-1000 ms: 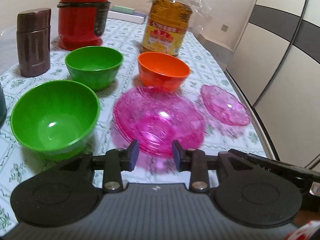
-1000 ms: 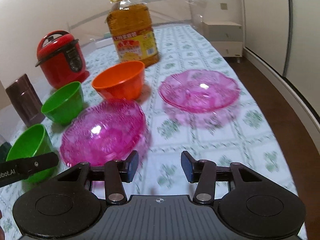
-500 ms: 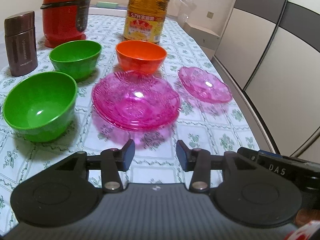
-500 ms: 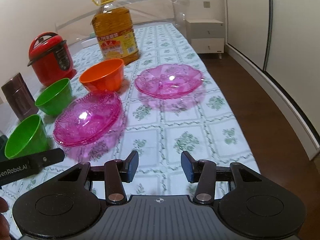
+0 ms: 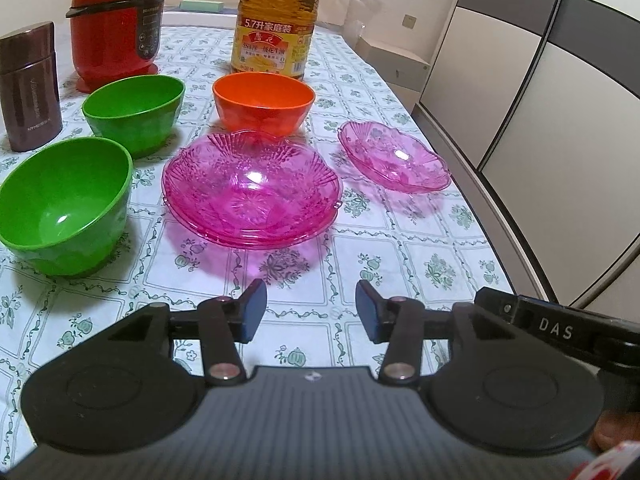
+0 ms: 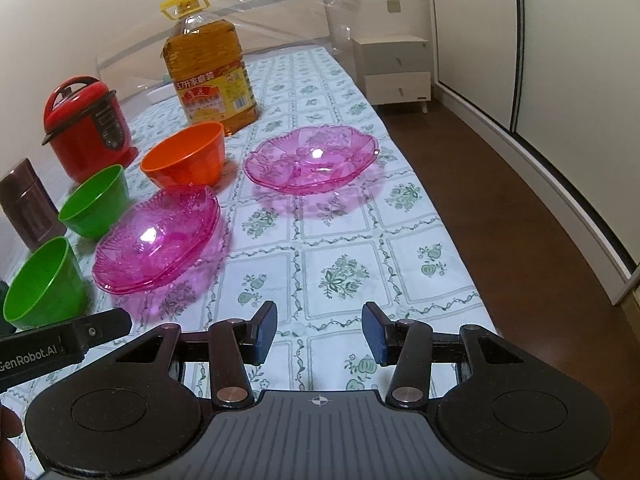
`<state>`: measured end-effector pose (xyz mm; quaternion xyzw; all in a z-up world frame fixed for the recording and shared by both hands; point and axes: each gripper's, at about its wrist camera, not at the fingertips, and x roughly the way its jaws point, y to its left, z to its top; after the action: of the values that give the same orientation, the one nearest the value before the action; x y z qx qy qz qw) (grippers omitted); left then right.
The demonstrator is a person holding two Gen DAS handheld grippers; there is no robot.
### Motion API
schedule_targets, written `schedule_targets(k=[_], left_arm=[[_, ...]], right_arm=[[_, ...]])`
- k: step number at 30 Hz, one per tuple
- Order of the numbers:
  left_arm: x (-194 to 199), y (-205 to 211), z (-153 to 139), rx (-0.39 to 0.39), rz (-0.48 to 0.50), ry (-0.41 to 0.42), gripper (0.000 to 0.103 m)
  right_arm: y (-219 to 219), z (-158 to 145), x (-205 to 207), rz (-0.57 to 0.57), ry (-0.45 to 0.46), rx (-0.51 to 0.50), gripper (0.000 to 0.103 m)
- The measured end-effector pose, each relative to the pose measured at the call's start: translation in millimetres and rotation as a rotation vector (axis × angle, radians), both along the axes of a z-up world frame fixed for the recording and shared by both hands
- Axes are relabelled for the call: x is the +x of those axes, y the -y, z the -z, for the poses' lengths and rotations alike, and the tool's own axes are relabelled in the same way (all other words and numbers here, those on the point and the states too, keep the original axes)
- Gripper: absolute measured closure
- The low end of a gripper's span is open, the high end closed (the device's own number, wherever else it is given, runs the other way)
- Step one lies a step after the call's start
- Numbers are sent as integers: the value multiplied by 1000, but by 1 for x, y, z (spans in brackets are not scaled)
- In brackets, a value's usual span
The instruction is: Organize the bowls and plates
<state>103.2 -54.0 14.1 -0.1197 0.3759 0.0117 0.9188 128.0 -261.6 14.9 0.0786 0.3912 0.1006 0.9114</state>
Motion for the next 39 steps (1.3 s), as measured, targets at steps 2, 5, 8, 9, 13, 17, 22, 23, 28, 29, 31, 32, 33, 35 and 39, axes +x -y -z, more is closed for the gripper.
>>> schedule_targets(k=[2,5,8,9,13,17,22,23,28,29,31,32,33,35,39], left_arm=[[1,1,0,-5,2,0,58],[3,4,1,-8,10,3,58],[8,7,-1,-17,20,9,58],[11,8,-1,-20,25,13,58],[24,13,-4,-26,46,23,58],[45,18,-7,-11,62,38,58],[80,21,-8,-9,86,37,58],[88,21,-8,-11,91,37,58],[127,21,-8,13,121,44,58],[136,21,-8,23,124,49,58],[155,20,-7,30,133,53,58],[163,20,-5,29,133,52,58],[171,19,-4,32,133,53,58],[186,18,-2,32,133,54,58],[212,18,5,15,144,49,58]], right_arm=[[1,1,0,6,2,1,56],[5,1,0,19,8,7,56],[8,2,3,31,7,10,56],[10,2,4,34,7,10,56],[16,2,11,48,14,12,56],[23,-2,23,58,30,12,56],[31,-9,44,74,57,20,56],[32,-10,48,75,62,17,56],[36,-13,73,78,85,11,56],[37,-12,80,80,88,6,56],[40,-12,93,87,93,3,56],[41,-11,99,91,96,4,56],[42,-11,105,94,98,4,56],[44,-9,119,95,100,4,56],[45,-2,149,83,93,5,56]])
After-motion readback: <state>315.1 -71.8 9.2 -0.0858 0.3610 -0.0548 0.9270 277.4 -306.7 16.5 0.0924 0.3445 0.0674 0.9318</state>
